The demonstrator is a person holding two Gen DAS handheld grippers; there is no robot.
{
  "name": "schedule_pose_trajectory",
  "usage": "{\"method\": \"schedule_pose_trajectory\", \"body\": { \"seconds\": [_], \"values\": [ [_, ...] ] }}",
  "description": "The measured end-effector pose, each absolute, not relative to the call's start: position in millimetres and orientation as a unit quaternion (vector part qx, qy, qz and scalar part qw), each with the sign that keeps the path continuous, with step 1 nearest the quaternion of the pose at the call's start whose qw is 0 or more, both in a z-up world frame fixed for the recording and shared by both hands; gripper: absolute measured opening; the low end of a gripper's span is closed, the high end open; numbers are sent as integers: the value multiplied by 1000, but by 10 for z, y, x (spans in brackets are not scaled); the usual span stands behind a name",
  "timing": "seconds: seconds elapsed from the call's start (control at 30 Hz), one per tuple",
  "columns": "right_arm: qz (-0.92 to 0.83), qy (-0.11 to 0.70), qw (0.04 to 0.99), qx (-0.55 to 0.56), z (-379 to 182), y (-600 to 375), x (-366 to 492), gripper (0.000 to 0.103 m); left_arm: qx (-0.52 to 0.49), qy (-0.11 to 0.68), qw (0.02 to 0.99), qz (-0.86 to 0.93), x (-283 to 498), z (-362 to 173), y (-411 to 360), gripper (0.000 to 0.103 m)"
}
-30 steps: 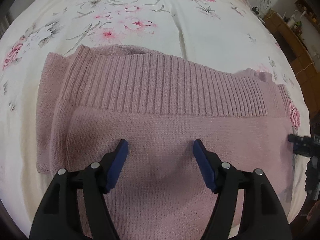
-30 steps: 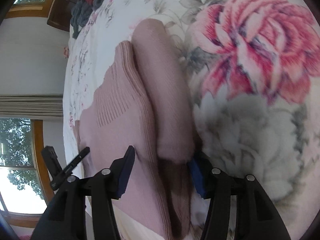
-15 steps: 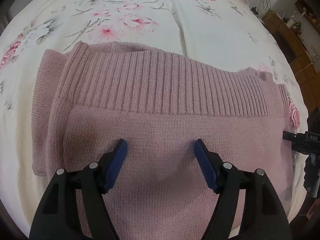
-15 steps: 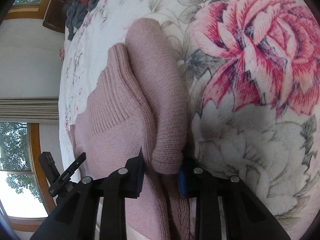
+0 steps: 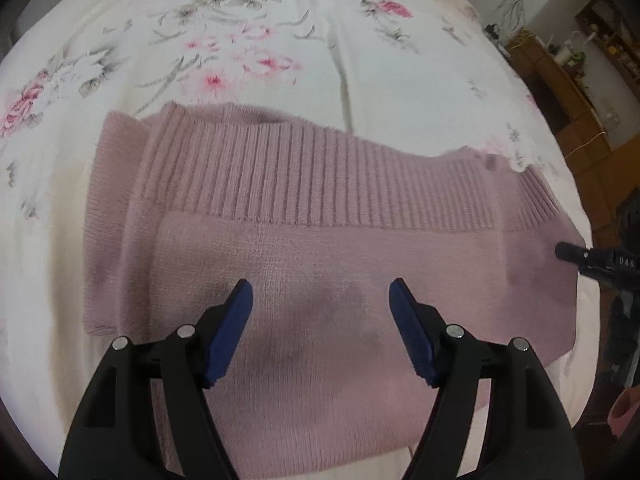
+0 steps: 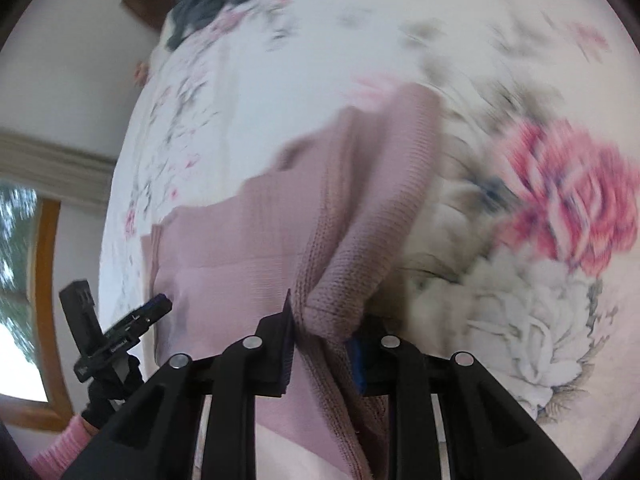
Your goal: Fold small clothes
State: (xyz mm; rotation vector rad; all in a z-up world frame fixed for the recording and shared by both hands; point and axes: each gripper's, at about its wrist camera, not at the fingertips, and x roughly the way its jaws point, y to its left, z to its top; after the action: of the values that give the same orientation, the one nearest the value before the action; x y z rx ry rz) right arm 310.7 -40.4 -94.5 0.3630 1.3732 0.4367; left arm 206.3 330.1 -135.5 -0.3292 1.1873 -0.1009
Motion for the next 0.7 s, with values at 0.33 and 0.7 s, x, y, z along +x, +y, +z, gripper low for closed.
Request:
{"method": "schedule_pose_trajectory", "body": {
  "seconds": [0.33, 0.7],
  "values": [
    [271, 617, 738, 18, -611, 1011, 3004, 22, -213, 530, 819, -50, 2001, -1165, 3525, 70],
    [275, 659, 700, -12, -1130, 1747, 2939, 28, -271, 527, 804, -49, 1948, -1261, 3753, 70]
  ]
}}
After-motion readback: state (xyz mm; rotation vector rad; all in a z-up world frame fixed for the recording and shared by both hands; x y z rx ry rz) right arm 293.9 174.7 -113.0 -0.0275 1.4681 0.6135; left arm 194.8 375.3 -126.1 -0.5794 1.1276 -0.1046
